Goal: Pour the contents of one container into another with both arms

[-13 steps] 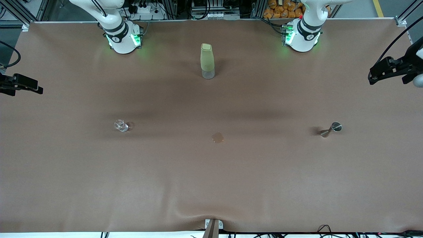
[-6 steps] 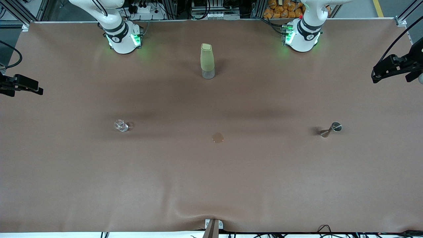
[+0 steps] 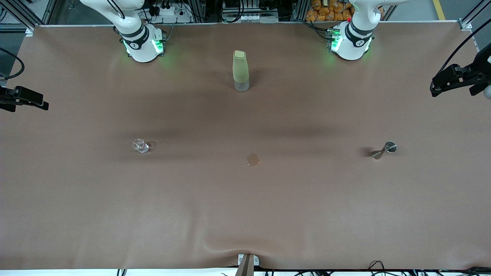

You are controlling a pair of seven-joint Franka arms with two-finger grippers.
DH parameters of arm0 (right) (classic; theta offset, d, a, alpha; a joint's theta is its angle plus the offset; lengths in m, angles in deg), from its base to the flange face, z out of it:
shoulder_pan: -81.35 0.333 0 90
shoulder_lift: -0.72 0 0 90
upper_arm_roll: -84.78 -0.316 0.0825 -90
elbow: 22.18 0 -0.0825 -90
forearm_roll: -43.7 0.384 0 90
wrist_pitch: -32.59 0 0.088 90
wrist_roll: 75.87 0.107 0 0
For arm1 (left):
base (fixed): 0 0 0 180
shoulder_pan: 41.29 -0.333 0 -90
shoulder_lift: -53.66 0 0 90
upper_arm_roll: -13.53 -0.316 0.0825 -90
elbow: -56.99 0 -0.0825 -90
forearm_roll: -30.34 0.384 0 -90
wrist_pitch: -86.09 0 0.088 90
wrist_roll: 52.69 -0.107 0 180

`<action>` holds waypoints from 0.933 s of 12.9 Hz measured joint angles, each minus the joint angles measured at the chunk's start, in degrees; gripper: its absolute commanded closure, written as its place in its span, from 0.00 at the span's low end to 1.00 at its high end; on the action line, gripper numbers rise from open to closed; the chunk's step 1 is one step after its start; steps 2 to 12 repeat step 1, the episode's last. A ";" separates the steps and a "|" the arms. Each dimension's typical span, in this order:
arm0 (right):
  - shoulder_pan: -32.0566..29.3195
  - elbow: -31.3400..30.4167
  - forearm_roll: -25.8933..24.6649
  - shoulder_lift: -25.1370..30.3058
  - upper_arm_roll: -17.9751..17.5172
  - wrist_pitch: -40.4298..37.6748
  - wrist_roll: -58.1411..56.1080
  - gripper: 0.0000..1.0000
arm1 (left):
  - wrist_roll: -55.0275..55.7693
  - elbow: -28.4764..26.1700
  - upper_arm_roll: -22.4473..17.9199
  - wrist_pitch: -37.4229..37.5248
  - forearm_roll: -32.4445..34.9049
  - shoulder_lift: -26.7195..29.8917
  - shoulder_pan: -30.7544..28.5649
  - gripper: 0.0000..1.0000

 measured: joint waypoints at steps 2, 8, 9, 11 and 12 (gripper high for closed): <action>0.01 0.01 -0.03 0.00 -0.01 0.28 0.00 0.00 | 0.00 -0.01 0.00 -0.01 0.00 0.00 0.00 0.00; 0.01 0.01 -0.03 0.00 -0.01 0.28 0.00 0.00 | 0.00 -0.01 0.00 -0.01 0.00 0.00 0.00 0.00; 0.01 0.01 -0.03 0.00 -0.01 0.28 0.00 0.00 | 0.00 -0.01 0.00 -0.01 0.00 0.00 0.00 0.00; 0.01 0.01 -0.03 0.00 -0.01 0.28 0.00 0.00 | 0.00 -0.01 0.00 -0.01 0.00 0.00 0.00 0.00; 0.01 0.01 -0.03 0.00 -0.01 0.28 0.00 0.00 | 0.00 -0.01 0.00 -0.01 0.00 0.00 0.00 0.00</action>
